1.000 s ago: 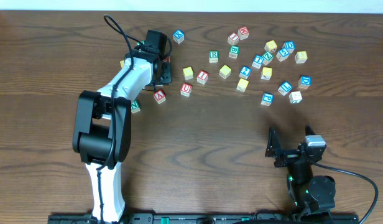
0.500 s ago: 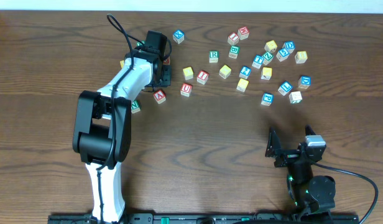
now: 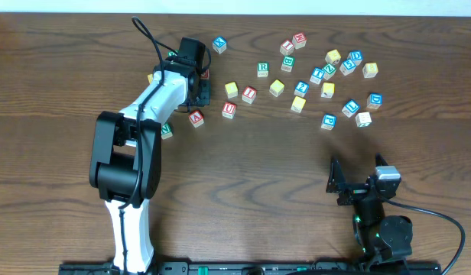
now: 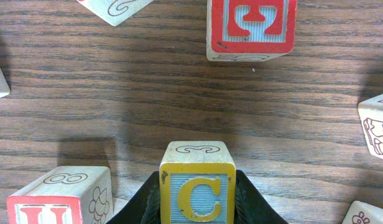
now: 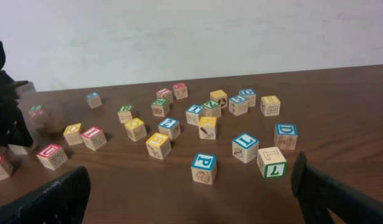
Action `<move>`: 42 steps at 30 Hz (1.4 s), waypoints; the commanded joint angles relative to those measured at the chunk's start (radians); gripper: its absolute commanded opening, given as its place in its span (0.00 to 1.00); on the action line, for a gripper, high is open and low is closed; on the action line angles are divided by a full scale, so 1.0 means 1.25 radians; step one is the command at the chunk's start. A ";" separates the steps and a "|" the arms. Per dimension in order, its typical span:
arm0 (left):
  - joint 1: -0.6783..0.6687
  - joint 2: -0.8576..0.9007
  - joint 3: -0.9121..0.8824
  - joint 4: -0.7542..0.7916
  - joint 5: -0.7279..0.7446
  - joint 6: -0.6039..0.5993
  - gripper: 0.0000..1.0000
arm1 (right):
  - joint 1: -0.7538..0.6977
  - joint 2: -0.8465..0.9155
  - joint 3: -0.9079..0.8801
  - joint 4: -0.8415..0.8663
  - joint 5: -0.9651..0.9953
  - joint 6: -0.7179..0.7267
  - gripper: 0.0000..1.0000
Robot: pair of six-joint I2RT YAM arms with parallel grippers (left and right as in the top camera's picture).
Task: Spell out CORL
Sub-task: 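Lower the left gripper around the yellow C block and close, then lift the C block and carry it toward the open table area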
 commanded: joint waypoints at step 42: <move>-0.086 -0.560 -0.270 -0.196 0.035 -0.073 0.07 | -0.011 -0.003 -0.001 -0.003 -0.001 0.009 0.99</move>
